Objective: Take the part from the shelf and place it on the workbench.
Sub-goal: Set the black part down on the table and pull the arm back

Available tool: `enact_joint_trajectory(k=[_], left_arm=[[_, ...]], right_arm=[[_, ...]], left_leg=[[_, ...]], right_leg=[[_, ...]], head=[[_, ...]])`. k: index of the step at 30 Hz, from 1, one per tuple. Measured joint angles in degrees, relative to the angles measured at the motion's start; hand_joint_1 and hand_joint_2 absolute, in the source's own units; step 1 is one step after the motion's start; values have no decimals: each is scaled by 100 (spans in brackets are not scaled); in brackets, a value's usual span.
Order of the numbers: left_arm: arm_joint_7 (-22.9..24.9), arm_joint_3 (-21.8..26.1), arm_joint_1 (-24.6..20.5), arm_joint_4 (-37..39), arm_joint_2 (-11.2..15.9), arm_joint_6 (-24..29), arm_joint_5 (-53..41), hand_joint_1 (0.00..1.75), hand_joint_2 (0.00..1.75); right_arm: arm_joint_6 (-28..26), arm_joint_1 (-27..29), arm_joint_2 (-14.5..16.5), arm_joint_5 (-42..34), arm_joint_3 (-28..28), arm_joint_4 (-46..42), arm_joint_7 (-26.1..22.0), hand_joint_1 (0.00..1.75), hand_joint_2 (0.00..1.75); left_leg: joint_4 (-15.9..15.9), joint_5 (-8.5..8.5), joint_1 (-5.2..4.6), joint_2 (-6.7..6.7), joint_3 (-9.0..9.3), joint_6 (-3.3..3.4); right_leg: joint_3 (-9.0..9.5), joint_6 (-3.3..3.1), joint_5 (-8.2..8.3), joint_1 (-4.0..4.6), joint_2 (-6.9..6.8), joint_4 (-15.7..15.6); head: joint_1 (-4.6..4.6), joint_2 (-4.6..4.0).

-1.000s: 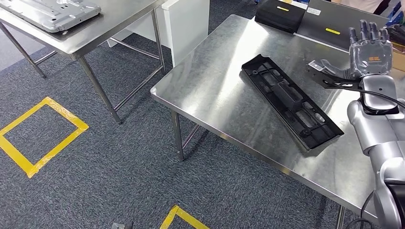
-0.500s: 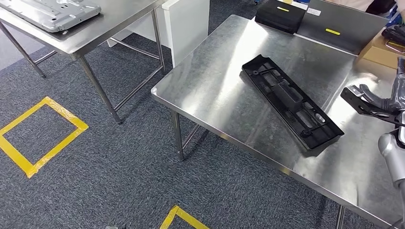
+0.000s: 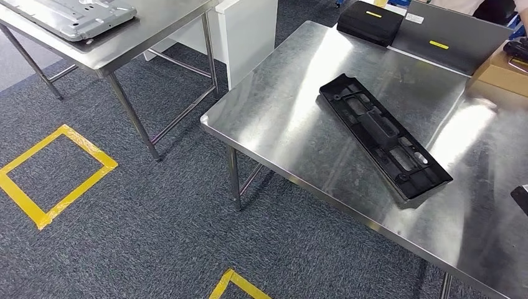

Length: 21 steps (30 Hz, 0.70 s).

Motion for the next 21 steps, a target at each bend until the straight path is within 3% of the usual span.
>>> enact_joint_trajectory(k=[2,4,7,9,13,18,21], left_arm=[[69,18,5,0,-21,33,3,0,0],[119,39,24,0,-39,55,42,0,0],[132,97,46,0,-64,82,137,0,0],[100,135,50,0,-86,78,171,0,0],[15,191,50,0,-109,-24,204,0,0],[23,210,47,0,-109,-68,227,0,0],[28,224,46,0,-109,-63,244,0,0]], right_arm=[[-18,433,65,150,-490,-202,-65,0,0],[-30,898,264,295,-1169,-516,-424,0,0],[-16,1428,784,461,-2378,-1076,-1285,0,0],[19,1632,1099,497,-3104,-1366,-1616,0,0],[189,1775,1646,536,-4191,-1816,-2152,0,0],[117,1717,2602,661,-5398,-2195,-3306,0,0],[-19,1629,3058,784,-5894,-2222,-3561,0,0]], left_leg=[[-2,-4,1,-4,5,4],[-5,-7,2,-15,9,6],[-10,-9,0,-21,12,3],[-13,-9,-2,-15,15,3],[-17,-22,-1,18,34,-10],[-20,-40,5,46,59,-20],[-22,-39,5,55,60,-21]], right_leg=[[-6,6,-7,-1,-3,-3],[-2,13,-14,-1,-9,-4],[15,14,-14,-2,-9,-4],[12,14,-14,-4,-4,-4],[-16,6,-19,-5,20,-5],[-19,-11,-31,-4,34,-6],[-17,-10,-30,-4,42,-6]], head=[[2,0],[3,0],[0,0],[0,0],[2,0],[1,0],[0,0]])
